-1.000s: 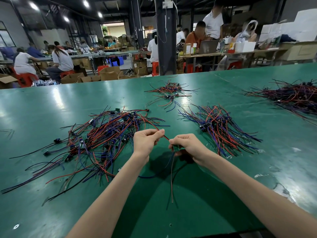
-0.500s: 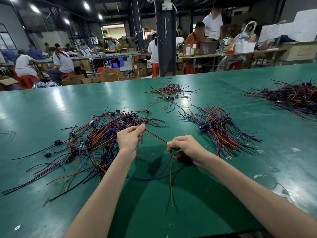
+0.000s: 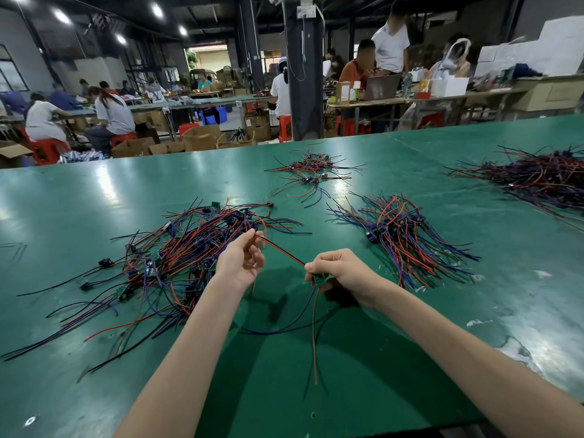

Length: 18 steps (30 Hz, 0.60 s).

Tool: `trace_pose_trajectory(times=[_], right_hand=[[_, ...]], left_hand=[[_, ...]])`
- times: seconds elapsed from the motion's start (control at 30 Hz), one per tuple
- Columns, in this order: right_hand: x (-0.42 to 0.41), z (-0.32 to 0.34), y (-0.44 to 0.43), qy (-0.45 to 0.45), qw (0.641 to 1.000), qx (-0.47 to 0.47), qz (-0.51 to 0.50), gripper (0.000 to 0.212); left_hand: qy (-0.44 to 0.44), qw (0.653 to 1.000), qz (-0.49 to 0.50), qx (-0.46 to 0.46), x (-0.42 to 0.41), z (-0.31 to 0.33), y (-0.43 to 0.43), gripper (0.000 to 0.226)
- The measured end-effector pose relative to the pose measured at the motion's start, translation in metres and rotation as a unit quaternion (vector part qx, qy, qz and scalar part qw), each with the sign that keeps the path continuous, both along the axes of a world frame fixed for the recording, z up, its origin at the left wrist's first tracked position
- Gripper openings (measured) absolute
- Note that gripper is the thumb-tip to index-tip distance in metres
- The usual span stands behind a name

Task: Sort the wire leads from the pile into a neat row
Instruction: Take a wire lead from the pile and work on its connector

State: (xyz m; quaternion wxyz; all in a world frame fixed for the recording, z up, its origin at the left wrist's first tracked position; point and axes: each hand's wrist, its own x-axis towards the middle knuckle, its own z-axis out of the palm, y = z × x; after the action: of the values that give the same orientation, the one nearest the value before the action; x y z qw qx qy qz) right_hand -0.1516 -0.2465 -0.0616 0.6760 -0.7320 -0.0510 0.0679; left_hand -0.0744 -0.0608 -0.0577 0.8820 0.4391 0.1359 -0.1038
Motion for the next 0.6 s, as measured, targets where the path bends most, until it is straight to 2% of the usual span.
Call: trace_pose_trajectory(times=[0.07, 0.13, 0.2, 0.3, 0.43, 0.53, 0.6], right_hand=[[-0.001, 0.000, 0.000, 0.005, 1.000, 0.000, 0.003, 0.024], [-0.001, 0.001, 0.000, 0.009, 1.000, 0.002, 0.007, 0.024], [-0.002, 0.001, -0.001, 0.010, 1.000, 0.002, 0.011, 0.024], [-0.002, 0.001, -0.002, 0.012, 1.000, 0.016, 0.005, 0.024], [0.004, 0.000, -0.004, 0.005, 0.996, 0.065, -0.054, 0.023], [0.008, 0.001, -0.009, 0.008, 0.985, 0.152, -0.077, 0.020], [0.010, 0.002, -0.014, 0.010, 0.976, 0.201, -0.082, 0.019]], left_hand=[[-0.004, 1.000, 0.010, 0.009, 0.000, 0.001, -0.002, 0.022], [-0.045, 0.993, 0.061, 0.093, 0.001, 0.000, -0.004, 0.021], [-0.103, 0.971, 0.105, 0.191, 0.000, -0.001, -0.006, 0.023], [-0.134, 0.963, 0.105, 0.207, -0.005, -0.002, -0.009, 0.022], [-0.124, 0.968, -0.037, 0.215, -0.020, -0.002, -0.026, 0.026], [-0.138, 0.949, -0.181, 0.219, -0.040, -0.003, -0.048, 0.028], [-0.129, 0.941, -0.244, 0.197, -0.050, -0.003, -0.058, 0.028]])
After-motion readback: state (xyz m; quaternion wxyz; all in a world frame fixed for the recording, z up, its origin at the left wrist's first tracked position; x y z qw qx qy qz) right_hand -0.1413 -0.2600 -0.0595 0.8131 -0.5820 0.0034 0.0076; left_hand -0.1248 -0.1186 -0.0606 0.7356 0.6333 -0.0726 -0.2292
